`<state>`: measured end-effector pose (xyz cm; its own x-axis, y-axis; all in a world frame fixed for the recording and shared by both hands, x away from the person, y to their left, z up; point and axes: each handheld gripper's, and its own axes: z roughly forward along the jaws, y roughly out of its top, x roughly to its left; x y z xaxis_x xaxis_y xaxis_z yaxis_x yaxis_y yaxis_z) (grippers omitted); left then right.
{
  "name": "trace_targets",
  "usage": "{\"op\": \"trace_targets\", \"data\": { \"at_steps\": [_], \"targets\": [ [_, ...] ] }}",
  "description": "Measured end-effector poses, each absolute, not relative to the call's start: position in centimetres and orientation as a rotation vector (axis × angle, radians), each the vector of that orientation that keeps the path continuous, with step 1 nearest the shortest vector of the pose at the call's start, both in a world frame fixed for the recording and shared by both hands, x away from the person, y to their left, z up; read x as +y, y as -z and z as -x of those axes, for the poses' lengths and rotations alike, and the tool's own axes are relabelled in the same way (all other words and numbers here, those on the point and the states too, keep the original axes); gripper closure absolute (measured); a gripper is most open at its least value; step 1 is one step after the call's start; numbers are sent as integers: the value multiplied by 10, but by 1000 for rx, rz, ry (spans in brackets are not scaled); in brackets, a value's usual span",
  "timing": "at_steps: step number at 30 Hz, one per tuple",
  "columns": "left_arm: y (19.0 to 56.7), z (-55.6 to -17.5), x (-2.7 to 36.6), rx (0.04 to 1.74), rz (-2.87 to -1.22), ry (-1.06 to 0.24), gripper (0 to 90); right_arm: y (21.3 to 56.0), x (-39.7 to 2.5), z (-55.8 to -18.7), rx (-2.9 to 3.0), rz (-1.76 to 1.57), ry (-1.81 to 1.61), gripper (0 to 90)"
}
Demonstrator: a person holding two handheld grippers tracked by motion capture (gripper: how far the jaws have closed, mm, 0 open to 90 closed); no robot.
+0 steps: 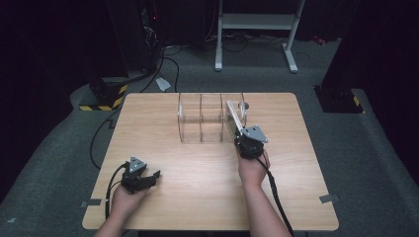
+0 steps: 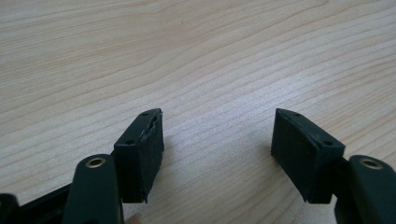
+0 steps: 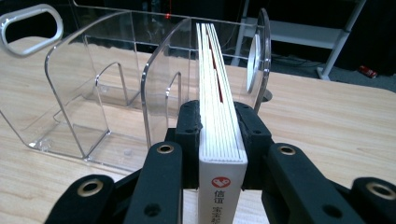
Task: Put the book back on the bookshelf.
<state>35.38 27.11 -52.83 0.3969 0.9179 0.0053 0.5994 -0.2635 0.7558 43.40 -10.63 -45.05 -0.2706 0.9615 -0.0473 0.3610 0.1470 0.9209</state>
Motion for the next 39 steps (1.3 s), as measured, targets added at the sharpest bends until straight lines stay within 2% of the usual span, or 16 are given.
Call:
{"op": "trace_targets", "data": {
  "at_steps": [8,18,21,25,39],
  "targets": [
    [528,-354,271,1294,-1974,-598,343,456,-108,-428,1740,-1293,-1117,733],
    [528,-354,271,1295,-1975,-598,343,453,-111,-436,1771,-1334,-1096,657],
    [528,-354,271,1294,-1975,-598,343,453,-109,-440,1786,-1342,-1075,663],
    [528,-354,271,1294,-1975,-597,343,451,-109,-442,1783,-1377,-1068,749],
    [528,-354,271,1293,-1976,-597,343,445,-92,-449,1722,-1349,-1049,758]
  ]
}}
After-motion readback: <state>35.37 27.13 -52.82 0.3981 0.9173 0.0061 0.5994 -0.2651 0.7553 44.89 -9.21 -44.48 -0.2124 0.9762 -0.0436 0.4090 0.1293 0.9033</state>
